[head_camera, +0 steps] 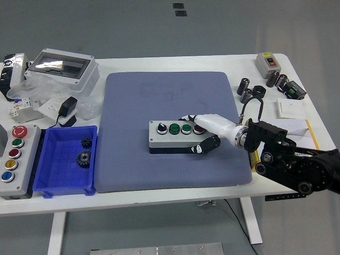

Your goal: Pick up the button,place it on the desk,press the button,press the button

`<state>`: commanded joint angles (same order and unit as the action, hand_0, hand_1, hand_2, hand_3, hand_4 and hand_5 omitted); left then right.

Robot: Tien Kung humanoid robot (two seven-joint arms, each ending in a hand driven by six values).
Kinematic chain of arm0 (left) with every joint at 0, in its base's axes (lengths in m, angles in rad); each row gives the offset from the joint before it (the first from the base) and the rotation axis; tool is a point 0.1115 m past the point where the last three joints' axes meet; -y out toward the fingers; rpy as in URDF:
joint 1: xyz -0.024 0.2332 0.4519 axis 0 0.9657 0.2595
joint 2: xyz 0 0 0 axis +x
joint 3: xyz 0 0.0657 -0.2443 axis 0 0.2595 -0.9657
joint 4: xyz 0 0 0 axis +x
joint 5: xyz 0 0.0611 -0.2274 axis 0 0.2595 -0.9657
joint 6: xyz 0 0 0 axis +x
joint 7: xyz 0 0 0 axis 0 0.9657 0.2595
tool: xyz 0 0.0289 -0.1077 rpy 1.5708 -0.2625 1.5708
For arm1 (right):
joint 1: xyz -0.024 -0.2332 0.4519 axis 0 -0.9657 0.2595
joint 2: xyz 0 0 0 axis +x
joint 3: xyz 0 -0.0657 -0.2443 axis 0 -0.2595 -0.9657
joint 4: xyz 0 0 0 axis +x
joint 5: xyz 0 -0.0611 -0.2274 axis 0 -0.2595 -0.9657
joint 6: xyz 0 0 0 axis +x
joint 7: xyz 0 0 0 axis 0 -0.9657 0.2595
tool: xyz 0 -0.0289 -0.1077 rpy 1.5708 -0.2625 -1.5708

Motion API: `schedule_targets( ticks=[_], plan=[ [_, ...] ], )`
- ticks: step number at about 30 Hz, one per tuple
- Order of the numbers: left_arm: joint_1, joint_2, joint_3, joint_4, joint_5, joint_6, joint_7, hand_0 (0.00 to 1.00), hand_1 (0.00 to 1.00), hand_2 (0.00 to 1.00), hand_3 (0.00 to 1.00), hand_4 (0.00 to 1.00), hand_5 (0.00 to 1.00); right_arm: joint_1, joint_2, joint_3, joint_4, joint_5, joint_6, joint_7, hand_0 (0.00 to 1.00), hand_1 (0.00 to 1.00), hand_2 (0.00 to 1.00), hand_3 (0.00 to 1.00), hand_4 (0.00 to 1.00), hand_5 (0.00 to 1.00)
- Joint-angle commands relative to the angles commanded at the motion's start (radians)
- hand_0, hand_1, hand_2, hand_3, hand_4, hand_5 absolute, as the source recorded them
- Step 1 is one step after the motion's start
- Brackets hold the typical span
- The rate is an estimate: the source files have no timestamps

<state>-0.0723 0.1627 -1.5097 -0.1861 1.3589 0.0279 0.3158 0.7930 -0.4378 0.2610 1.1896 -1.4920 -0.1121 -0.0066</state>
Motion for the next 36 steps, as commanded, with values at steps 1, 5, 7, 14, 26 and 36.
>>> schedule_targets(
  ticks=[1, 5, 7, 14, 26, 36],
  plan=[
    [0.000, 0.000, -0.001, 0.000, 0.001, 0.000, 0.000, 0.669, 0.629, 0.558, 0.601, 0.620, 0.210, 0.000, -0.001, 0.001, 0.001, 0.001, 0.002, -0.001, 0.941, 0.916, 0.967, 0.998, 0.697, 0.112],
    [-0.002, 0.000, -0.002, 0.000, 0.005, -0.001, 0.000, 0.669, 0.629, 0.558, 0.601, 0.620, 0.210, 0.002, -0.004, 0.007, 0.006, 0.006, 0.010, -0.003, 0.941, 0.916, 0.967, 0.998, 0.697, 0.112],
    [-0.002, 0.000, -0.003, 0.000, 0.007, -0.002, 0.001, 0.670, 0.629, 0.556, 0.602, 0.618, 0.205, 0.003, -0.006, 0.010, 0.008, 0.011, 0.015, -0.004, 0.953, 0.935, 0.998, 0.998, 0.753, 0.121],
    [-0.004, 0.000, -0.004, 0.000, 0.012, -0.003, 0.000, 0.670, 0.629, 0.555, 0.598, 0.613, 0.194, 0.006, -0.016, 0.022, 0.018, 0.024, 0.035, -0.006, 0.958, 0.943, 0.998, 0.998, 0.787, 0.141],
    [-0.001, -0.001, -0.012, -0.002, 0.024, -0.006, 0.002, 0.670, 0.629, 0.553, 0.597, 0.607, 0.186, 0.030, -0.083, 0.060, 0.103, 0.080, 0.154, -0.026, 0.972, 0.950, 0.998, 0.998, 0.816, 0.122],
    [0.004, -0.002, -0.009, -0.002, 0.018, -0.004, 0.003, 0.670, 0.627, 0.551, 0.595, 0.602, 0.175, 0.070, -0.217, 0.136, 0.275, 0.062, 0.222, -0.192, 0.993, 0.978, 0.998, 0.998, 0.854, 0.131]
  ],
)
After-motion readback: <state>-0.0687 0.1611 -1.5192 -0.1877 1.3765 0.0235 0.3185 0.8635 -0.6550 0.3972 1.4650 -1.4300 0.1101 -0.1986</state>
